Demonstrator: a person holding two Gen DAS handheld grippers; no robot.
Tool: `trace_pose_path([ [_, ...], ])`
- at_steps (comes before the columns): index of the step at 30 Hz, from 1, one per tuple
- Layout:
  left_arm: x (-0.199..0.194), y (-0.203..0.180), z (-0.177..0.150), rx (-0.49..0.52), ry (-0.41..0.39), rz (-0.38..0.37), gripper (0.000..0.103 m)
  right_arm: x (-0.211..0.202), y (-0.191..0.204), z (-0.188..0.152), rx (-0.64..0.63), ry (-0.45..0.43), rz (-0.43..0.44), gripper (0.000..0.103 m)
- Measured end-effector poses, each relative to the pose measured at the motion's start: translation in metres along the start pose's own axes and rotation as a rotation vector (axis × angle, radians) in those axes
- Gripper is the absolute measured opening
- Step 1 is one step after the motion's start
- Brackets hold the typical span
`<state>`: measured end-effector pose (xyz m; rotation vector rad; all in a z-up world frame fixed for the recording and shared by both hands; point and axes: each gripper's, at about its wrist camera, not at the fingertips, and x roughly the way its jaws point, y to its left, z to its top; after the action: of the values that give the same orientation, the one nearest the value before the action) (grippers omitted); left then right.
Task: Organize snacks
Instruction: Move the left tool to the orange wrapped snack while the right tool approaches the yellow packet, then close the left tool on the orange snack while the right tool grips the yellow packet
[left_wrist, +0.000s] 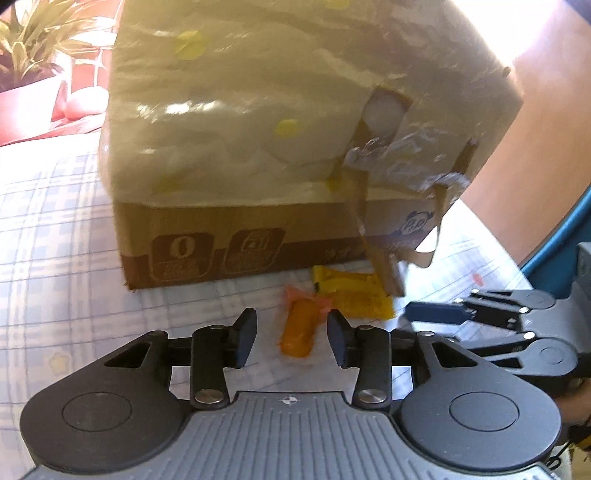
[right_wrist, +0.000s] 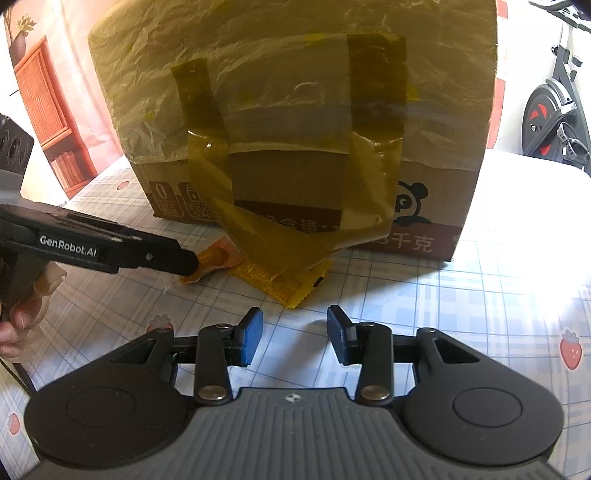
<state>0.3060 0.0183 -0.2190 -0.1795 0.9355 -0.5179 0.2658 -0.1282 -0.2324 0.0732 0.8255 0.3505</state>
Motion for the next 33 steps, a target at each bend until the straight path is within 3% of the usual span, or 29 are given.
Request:
trace_pose_path([
  [3, -0.001, -0.006, 0.003, 0.027, -0.009, -0.004, 0.057, 0.0, 0.0, 0.0, -0.002, 0.001, 0.001, 0.042],
  [10, 0.009, -0.018, -0.001, 0.076, 0.015, -0.008, 0.058, 0.002, -0.001, 0.001, -0.001, 0.0, 0.004, 0.042],
  [15, 0.012, -0.029, -0.008, 0.151, 0.013, 0.044, 0.057, 0.001, -0.001, 0.001, -0.005, 0.001, 0.005, 0.042],
  [17, 0.013, -0.031, -0.008, 0.146, 0.003, 0.055, 0.056, 0.001, 0.0, 0.0, -0.005, 0.001, 0.004, 0.042],
  [19, 0.009, -0.024, -0.008, 0.117, -0.006, 0.072, 0.042, 0.001, 0.0, 0.0, -0.006, 0.001, 0.005, 0.042],
  [22, 0.008, -0.022, -0.009, 0.098, -0.018, 0.074, 0.036, 0.001, -0.001, 0.0, -0.006, 0.003, 0.005, 0.042],
  [33, -0.018, -0.017, -0.033, 0.069, -0.041, 0.114, 0.034, 0.005, 0.006, 0.005, -0.068, 0.014, -0.011, 0.044],
])
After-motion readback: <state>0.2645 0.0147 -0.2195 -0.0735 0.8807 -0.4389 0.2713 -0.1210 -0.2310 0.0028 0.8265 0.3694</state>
